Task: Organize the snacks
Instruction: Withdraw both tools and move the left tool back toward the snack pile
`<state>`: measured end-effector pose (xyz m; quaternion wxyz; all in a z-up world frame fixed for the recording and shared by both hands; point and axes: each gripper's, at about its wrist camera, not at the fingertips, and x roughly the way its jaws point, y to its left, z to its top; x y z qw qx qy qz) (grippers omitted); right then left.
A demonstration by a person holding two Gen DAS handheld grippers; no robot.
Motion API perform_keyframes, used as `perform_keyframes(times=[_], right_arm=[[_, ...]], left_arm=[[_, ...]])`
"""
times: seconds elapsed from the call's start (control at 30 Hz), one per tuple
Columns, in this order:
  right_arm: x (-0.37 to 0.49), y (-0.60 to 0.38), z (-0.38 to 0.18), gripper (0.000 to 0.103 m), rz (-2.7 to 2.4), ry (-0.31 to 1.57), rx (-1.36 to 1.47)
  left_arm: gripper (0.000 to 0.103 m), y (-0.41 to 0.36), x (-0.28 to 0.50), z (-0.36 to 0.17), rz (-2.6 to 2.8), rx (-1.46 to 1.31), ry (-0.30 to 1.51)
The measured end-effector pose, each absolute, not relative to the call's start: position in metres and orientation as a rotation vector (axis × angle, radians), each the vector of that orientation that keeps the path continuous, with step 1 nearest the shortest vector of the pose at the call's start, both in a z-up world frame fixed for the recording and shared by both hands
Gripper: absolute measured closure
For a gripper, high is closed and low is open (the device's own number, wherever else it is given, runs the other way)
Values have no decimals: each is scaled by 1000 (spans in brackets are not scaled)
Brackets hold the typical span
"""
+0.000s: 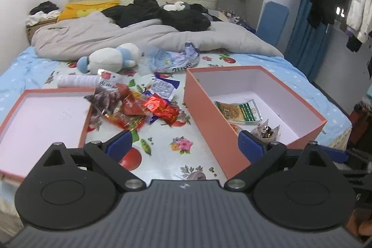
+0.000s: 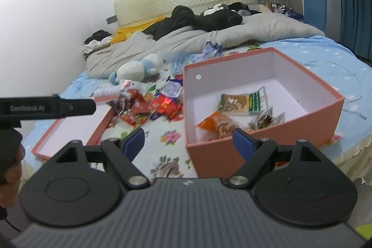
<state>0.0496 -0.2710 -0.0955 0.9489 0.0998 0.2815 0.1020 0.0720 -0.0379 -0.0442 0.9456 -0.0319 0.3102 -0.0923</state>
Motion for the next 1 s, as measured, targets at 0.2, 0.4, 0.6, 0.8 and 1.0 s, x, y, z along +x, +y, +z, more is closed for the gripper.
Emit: perform_keyframes(times=[0.2, 0.4, 0.6, 0.8, 1.0], right_arm=[[36, -255, -102, 19, 240, 595, 201], [39, -236, -110, 19, 281, 601, 152], [56, -214, -123, 19, 313, 616, 96], [85, -191, -134, 19, 357, 616, 66], [121, -166, -152, 20, 403, 635, 28]], left_arm=[[4, -24, 46, -57, -146, -112, 643], [3, -2, 44, -76, -90, -159, 667], [3, 15, 62, -94, -57, -170, 683], [3, 35, 96, -116, -50, -196, 697], [3, 62, 135, -137, 1, -193, 685]])
